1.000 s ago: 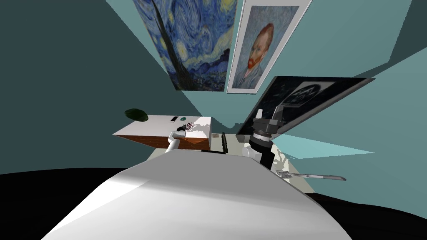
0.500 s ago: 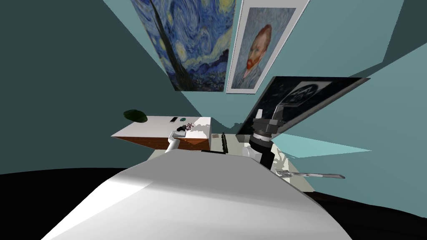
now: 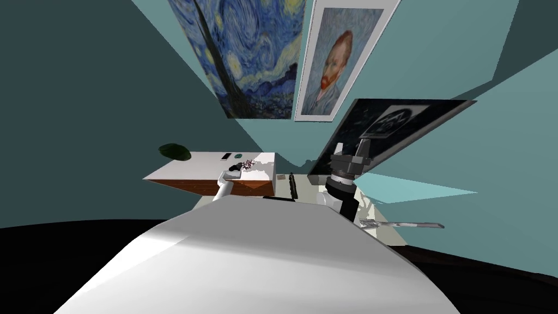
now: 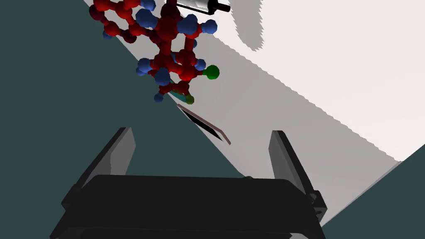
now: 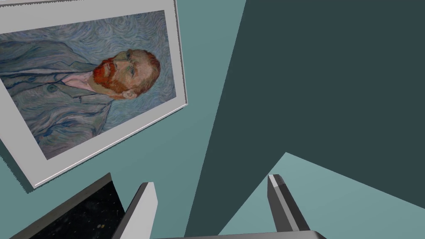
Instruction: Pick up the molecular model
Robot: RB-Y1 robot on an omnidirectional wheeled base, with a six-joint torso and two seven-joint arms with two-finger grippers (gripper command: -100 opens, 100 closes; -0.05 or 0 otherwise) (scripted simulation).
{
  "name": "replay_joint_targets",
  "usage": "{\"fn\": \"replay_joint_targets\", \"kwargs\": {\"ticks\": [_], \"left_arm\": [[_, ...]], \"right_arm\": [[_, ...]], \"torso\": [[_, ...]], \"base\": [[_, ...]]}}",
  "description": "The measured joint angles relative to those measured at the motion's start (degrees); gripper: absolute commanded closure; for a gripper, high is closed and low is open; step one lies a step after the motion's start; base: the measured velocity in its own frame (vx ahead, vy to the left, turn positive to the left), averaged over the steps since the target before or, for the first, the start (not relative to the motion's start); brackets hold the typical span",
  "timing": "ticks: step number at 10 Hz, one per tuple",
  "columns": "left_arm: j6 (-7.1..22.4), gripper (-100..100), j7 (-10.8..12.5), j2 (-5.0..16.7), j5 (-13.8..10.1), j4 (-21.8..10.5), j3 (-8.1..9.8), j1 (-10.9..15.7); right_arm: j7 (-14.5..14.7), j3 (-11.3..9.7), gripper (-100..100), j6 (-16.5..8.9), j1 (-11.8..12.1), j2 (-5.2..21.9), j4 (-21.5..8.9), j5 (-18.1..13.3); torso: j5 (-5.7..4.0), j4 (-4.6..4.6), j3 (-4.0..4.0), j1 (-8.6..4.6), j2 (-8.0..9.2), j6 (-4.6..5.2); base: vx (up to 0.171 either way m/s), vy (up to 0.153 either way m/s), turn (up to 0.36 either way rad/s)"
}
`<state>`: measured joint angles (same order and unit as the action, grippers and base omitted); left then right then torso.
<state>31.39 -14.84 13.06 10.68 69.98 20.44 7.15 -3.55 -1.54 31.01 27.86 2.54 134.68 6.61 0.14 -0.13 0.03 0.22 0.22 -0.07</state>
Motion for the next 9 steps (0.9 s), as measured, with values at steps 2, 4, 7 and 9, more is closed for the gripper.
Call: {"fn": "replay_joint_targets", "kwargs": {"ticks": [2,4,7,9], "left_arm": [[0.3,-100,0.3,2.3,-1.6,-1.5,1.07,0.5],[0.9,-100,1.1,2.5,-0.7,-3.7,1.70,2.6],[0.7,-100,1.9,0.0,2.7,-5.0,1.16,4.7],[0.9,0,2.0,-0.8,3.9,-5.7,0.85,5.5]], "right_arm": [[0.0,0.0,0,0.0,0.0,0.0,0.0,0.0],[0.0,0.0,0,0.0,0.0,0.0,0.0,0.0],[0.0,0.0,0,0.0,0.0,0.0,0.0,0.0],[0.0,0.0,0,0.0,0.0,0.0,0.0,0.0]], "torso": [[-0.02,0.02,0.06,-0.14,0.11,0.00],[-0.07,-0.03,-0.10,-0.39,-0.20,0.01],[-0.03,-0.13,-0.33,-0.17,-0.59,0.01],[0.00,-0.11,-0.28,-0.03,-0.48,0.00]], "base": [[-0.089,-0.059,-0.040],[0.027,-0.091,0.051],[0.079,-0.028,0.040],[0.020,-0.002,0.002]]}}
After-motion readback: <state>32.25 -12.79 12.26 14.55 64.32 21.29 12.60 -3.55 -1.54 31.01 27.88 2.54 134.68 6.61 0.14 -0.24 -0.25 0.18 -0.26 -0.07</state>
